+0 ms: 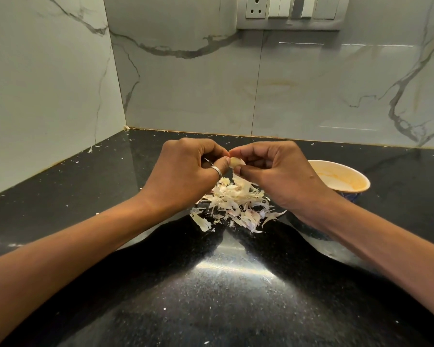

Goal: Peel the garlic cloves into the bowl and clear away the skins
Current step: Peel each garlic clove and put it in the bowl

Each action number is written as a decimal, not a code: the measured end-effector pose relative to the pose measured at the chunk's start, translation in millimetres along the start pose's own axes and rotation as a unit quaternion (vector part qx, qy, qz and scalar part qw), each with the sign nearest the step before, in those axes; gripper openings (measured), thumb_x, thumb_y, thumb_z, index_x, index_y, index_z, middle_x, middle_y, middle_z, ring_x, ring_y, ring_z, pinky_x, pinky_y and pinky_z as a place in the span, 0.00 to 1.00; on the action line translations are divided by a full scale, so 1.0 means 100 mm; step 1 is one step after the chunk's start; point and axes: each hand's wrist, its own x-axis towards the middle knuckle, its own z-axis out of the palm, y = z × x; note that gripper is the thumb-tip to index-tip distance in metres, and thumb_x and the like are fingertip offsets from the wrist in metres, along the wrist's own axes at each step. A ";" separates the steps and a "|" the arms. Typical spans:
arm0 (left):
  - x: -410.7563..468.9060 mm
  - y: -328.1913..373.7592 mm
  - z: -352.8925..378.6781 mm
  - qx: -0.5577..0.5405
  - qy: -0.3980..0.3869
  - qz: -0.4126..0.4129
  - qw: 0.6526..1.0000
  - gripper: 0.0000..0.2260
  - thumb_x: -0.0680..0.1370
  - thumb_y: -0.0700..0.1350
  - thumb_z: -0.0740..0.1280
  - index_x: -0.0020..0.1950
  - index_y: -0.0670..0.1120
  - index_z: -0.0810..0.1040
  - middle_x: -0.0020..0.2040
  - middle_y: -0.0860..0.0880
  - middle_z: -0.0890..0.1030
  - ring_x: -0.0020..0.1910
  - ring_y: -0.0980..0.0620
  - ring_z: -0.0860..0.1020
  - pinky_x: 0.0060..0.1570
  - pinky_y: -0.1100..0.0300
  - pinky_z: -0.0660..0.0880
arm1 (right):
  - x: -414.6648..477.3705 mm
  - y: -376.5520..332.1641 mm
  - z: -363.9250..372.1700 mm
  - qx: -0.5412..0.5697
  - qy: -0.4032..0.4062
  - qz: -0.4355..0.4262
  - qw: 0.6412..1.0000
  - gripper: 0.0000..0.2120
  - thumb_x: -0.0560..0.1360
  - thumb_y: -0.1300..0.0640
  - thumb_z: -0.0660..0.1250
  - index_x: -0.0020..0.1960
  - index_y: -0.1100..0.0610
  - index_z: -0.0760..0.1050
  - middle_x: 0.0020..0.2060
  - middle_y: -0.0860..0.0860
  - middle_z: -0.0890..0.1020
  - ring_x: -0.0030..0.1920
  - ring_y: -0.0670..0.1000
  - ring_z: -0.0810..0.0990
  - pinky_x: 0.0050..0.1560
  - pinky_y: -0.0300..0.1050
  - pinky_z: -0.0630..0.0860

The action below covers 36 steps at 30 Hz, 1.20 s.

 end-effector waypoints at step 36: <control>0.00 0.06 0.01 -0.070 -0.047 -0.096 0.992 0.04 0.78 0.42 0.72 0.51 0.44 0.86 0.37 0.52 0.84 0.35 0.58 0.84 0.31 0.62 0.81 | -0.03 0.03 0.04 0.076 0.002 0.032 0.997 0.07 0.74 0.59 0.78 0.49 0.59 0.83 0.43 0.58 0.87 0.48 0.60 0.86 0.55 0.61 0.83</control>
